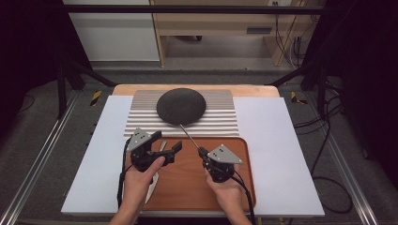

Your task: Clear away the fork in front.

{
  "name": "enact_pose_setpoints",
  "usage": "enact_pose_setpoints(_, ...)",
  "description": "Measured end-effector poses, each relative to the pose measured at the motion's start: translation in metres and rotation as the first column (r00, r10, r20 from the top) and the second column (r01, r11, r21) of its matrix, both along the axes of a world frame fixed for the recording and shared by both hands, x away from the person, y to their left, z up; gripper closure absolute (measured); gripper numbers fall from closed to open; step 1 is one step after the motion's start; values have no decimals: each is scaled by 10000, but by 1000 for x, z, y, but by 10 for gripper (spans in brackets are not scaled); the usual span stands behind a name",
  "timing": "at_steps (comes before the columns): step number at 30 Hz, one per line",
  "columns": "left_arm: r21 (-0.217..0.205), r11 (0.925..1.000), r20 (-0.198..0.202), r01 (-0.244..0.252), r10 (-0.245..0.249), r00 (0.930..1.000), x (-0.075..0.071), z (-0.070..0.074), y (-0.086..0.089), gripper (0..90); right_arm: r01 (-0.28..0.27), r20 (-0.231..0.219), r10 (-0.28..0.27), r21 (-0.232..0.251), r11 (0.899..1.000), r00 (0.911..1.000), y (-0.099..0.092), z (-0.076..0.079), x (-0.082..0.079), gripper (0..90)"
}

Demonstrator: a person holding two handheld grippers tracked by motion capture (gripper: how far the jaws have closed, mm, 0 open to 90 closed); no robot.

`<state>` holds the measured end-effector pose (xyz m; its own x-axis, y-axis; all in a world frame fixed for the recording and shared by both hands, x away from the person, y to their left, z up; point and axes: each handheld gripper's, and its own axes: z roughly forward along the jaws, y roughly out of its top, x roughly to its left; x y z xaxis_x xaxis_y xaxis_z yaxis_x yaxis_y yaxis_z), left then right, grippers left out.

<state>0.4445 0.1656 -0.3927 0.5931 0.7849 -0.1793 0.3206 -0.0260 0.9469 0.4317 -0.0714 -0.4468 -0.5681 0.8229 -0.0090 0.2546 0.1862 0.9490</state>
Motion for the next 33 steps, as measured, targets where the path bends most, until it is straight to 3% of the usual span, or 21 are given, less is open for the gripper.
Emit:
enact_pose_setpoints(12,-140,9998,-141,103,-105,9998,0,-3,1,140,-150,85,151,-65,9999,9999,10,-1,-2,873)
enact_pose_setpoints(24,-580,9982,-1103,162,-225,9936,13,-14,-13,251,-203,403,202,19,9998,9990,17,3,-4,873)
enact_pose_setpoints(28,-191,9998,-1206,19,-42,9927,15,-15,-20,301,-246,478,243,54,9997,9986,18,5,-4,873)
enact_pose_setpoints(33,-329,9994,-1442,-87,39,9895,18,-17,-23,336,-242,505,237,81,9997,9984,18,5,-4,873)
